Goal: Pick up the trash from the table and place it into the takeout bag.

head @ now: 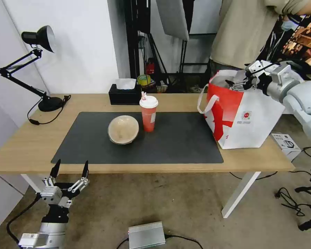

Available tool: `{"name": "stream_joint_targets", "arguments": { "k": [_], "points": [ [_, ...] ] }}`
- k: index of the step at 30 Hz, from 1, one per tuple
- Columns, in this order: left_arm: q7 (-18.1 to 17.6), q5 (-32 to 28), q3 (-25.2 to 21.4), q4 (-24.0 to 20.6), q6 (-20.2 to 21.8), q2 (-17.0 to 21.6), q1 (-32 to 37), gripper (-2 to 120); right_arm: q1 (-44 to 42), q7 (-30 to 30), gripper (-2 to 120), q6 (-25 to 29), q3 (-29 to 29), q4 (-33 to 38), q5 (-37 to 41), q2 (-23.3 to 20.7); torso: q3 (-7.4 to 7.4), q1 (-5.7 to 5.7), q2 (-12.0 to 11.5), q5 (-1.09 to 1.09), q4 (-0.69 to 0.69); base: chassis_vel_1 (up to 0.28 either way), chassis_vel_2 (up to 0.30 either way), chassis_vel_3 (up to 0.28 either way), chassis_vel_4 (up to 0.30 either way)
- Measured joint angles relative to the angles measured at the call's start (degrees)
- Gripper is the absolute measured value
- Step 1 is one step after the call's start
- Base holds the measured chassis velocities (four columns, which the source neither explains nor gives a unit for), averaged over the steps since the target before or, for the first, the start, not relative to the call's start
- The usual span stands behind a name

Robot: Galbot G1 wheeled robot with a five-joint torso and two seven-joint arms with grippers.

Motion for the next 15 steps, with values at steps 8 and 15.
{"name": "stream_joint_targets", "arguments": {
  "k": [8,15],
  "points": [
    [0.3,-0.1,-0.2,-0.2,-0.1,-0.2,0.0,100,0.1,0.2,99,0.0,0.4,1.4,0.3,-1.1,0.0,0.0,0.0,0.0,0.0,0.0,0.0,0.0,0.0],
    [0.2,-0.2,-0.3,-0.4,-0.1,-0.1,-0.2,100,-0.8,0.8,99,0.0,1.6,3.1,1.1,-2.0,0.0,0.0,0.0,0.0,0.0,0.0,0.0,0.0,0.0]
  ]
}}
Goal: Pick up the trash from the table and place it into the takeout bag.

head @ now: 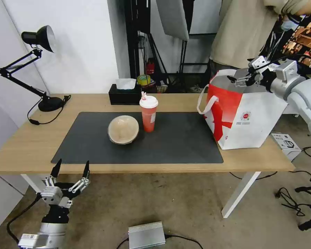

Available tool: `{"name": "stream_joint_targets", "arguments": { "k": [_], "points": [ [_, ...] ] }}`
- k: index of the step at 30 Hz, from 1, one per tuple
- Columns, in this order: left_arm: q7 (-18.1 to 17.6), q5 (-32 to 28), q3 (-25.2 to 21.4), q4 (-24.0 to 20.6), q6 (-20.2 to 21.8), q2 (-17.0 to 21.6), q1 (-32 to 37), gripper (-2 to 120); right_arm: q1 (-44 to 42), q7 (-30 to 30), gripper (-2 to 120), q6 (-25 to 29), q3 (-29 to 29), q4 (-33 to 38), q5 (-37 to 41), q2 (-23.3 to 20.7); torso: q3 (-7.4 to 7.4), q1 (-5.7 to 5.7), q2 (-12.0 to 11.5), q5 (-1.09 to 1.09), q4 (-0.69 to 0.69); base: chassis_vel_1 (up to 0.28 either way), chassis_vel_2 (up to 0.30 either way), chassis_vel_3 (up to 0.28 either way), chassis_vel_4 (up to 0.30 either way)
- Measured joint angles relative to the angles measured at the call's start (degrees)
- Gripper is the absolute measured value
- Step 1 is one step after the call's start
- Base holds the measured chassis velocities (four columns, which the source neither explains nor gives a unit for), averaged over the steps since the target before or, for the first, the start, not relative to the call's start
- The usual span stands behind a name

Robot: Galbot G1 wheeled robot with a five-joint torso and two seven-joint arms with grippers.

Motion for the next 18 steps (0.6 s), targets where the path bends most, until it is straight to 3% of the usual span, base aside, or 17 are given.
{"name": "stream_joint_targets", "arguments": {
  "k": [9,18],
  "points": [
    [-0.2,0.0,-0.1,-0.5,0.0,-0.1,-0.3,100,-3.7,4.1,99,-0.1,2.5,4.7,2.7,-1.2,0.0,0.0,0.0,0.0,0.0,0.0,0.0,0.0,0.0],
    [-0.4,1.6,0.1,-2.4,1.1,-0.1,-1.7,100,-14.2,12.5,100,2.6,9.1,14.2,7.5,-2.1,0.0,0.0,0.0,0.0,0.0,0.0,0.0,0.0,0.0]
  ]
}}
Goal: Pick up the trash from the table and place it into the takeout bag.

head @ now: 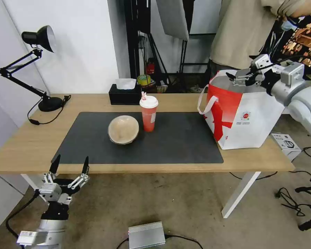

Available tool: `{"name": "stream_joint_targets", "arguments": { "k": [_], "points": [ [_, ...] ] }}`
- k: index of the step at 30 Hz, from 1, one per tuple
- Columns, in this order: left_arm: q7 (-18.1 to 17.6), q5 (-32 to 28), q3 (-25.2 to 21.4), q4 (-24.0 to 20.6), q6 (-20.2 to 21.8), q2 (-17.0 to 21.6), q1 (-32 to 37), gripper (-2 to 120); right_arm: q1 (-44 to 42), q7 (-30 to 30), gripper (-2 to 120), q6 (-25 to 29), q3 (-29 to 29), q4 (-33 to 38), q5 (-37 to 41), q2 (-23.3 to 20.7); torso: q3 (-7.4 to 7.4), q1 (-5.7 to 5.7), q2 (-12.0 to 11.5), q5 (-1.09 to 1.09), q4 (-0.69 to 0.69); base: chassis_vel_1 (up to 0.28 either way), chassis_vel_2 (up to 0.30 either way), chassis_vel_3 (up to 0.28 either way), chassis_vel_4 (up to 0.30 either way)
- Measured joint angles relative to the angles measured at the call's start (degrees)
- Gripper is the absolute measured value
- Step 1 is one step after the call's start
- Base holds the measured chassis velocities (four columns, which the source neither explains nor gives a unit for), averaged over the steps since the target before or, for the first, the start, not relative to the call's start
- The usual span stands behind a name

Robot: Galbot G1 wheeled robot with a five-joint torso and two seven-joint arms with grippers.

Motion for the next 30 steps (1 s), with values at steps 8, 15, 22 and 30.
{"name": "stream_joint_targets", "arguments": {
  "k": [8,15,22,30],
  "points": [
    [-0.1,0.8,0.6,-1.5,0.2,0.1,-0.1,100,-13.2,7.1,100,5.1,6.8,6.4,1.0,1.1,0.0,0.0,0.0,0.0,0.0,0.0,0.0,0.0,0.0],
    [-0.1,0.9,0.7,-2.0,0.2,0.4,0.4,100,-25.3,10.6,100,10.9,13.9,12.2,0.8,3.8,0.0,0.0,0.0,-0.01,0.01,0.0,0.0,0.0,0.0],
    [-0.1,1.1,0.9,-2.3,0.2,0.5,0.7,100,-34.4,11.5,100,15.2,18.7,15.6,-1.1,7.5,0.0,0.0,0.0,-0.01,0.0,0.0,0.0,0.0,0.0],
    [-0.1,1.8,1.6,-2.8,0.1,-0.1,1.1,100,-44.8,11.5,100,18.2,21.4,19.3,-5.7,14.0,0.0,0.0,0.0,0.0,0.0,0.0,0.0,0.0,0.0]
  ]
}}
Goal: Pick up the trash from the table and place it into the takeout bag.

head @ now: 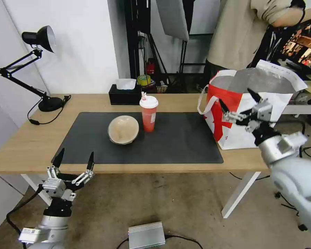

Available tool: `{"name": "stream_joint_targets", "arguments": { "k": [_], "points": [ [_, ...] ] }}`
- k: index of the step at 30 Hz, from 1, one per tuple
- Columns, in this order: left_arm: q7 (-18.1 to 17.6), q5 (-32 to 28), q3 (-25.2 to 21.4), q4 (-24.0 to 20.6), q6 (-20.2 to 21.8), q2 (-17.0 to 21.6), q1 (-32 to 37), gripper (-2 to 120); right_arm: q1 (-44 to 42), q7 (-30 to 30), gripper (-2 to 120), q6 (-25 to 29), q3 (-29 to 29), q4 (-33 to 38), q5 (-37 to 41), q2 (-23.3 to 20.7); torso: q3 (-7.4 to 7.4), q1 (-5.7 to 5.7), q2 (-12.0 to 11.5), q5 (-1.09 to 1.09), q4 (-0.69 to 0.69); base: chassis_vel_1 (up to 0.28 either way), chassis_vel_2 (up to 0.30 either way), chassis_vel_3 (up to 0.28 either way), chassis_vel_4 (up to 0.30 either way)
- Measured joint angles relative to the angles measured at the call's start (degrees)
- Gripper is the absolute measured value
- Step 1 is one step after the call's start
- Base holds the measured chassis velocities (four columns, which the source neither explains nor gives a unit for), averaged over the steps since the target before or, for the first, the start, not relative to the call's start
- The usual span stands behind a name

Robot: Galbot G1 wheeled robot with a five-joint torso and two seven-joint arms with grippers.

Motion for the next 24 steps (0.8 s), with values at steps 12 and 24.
{"name": "stream_joint_targets", "arguments": {
  "k": [12,24],
  "points": [
    [0.0,0.4,0.0,-0.4,-0.2,-0.5,0.8,100,-8.8,-1.2,100,4.3,-1.0,1.9,-10.0,9.3,0.0,0.0,0.0,-0.01,0.0,0.0,0.0,0.0,0.0],
    [0.0,0.4,-0.5,-0.7,-0.7,-1.5,1.4,100,-13.9,-1.3,100,5.9,-2.5,2.7,-17.4,16.1,0.0,0.0,0.0,-0.01,0.0,0.0,0.0,0.0,0.0]
  ]
}}
